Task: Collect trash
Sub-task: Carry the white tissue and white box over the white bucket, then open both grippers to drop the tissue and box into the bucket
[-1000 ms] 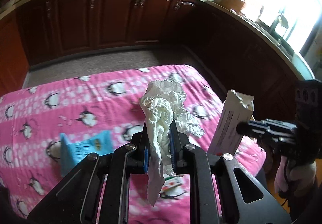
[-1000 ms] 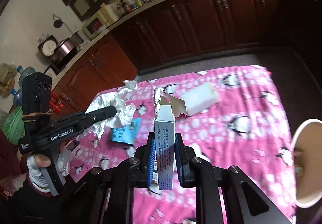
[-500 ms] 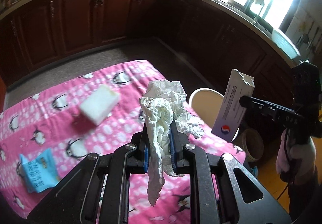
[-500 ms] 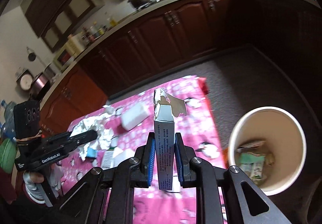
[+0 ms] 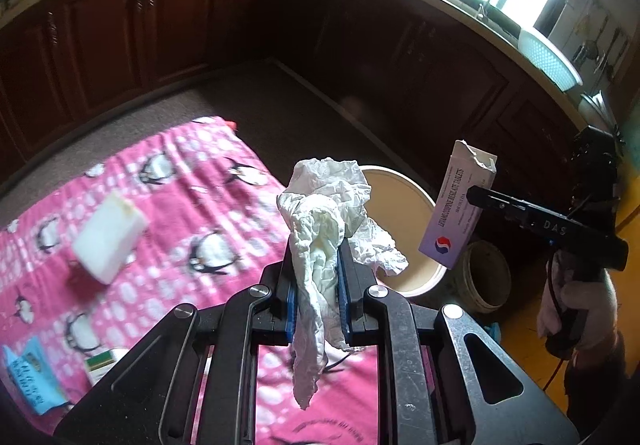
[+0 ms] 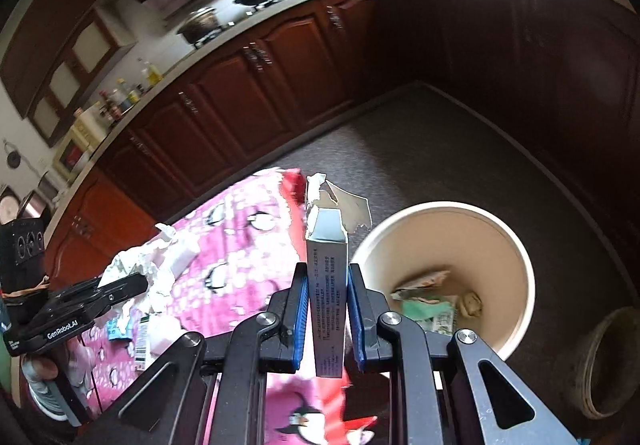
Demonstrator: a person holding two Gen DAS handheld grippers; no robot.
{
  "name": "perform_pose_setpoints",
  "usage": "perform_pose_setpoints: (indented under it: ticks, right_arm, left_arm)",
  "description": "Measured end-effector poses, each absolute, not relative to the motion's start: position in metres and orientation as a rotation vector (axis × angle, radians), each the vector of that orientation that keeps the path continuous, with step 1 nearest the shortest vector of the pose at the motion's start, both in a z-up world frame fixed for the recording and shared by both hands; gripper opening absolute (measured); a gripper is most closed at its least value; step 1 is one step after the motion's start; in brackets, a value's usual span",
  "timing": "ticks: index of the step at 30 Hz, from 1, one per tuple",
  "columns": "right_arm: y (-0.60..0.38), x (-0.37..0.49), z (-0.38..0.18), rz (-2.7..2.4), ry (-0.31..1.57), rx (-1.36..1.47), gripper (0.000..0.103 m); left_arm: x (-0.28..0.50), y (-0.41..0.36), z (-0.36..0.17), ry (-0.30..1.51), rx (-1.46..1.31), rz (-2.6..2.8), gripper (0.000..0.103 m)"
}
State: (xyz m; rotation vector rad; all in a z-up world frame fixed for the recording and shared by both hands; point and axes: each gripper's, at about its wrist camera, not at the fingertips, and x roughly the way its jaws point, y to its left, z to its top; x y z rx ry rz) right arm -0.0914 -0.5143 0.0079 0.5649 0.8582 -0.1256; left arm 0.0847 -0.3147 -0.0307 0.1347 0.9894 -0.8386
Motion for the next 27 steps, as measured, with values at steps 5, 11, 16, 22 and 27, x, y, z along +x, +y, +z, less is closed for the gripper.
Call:
perform_pose_setpoints:
  ticks: [5,11,16,22,27]
  right_arm:
    - [-0.528,-0.098,-0.005,-0.17,0.883,0.565,0.017]
    - [-0.545,-0.101,-0.033,-0.228,0.931,0.561,0.017]
    - [-0.556,-0.102,-0.058,-0.261,0.97,0.581,0.017]
    - [-0.566,-0.104,-0.073,-0.292,0.989,0.602,0.017]
    - [-0.568,-0.102,-0.074,-0.346,0.999,0.557,0.025]
  left_arm:
    - [0.086,-0.347,-0.044,1.024,0.152,-0.855,0.014]
    - [0.085,-0.387,-0.064,1.068,0.175,-0.879,0.014]
    - [0.085,-0.418,-0.077,1.098,0.187,-0.89,0.014]
    - [0.085,-0.44,-0.092,1.132,0.166,-0.921,0.017]
    - [0.087,-0.448,-0.104,1.161,0.15,-0.948,0.057]
